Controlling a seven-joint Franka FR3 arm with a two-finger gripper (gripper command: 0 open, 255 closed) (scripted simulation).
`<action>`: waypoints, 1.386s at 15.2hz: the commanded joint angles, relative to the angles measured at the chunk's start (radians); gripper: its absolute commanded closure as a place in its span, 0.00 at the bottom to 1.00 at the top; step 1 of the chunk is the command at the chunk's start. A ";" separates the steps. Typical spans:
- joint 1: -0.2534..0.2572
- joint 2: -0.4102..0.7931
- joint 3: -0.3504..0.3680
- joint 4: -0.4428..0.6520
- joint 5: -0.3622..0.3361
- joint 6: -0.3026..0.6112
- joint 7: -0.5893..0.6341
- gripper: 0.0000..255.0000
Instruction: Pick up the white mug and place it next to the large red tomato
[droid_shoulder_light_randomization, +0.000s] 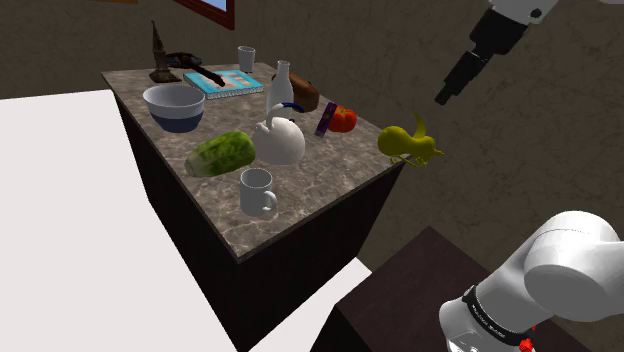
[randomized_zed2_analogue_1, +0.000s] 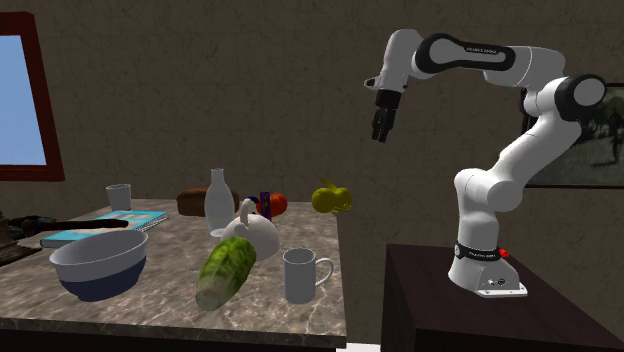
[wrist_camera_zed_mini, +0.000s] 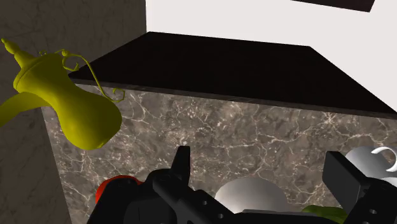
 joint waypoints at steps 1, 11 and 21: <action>0.000 0.000 0.000 0.000 0.000 0.000 0.000 0.00; 0.050 0.261 0.128 0.019 0.059 0.173 0.134 0.00; 0.089 0.588 0.242 0.147 0.062 0.304 0.268 0.00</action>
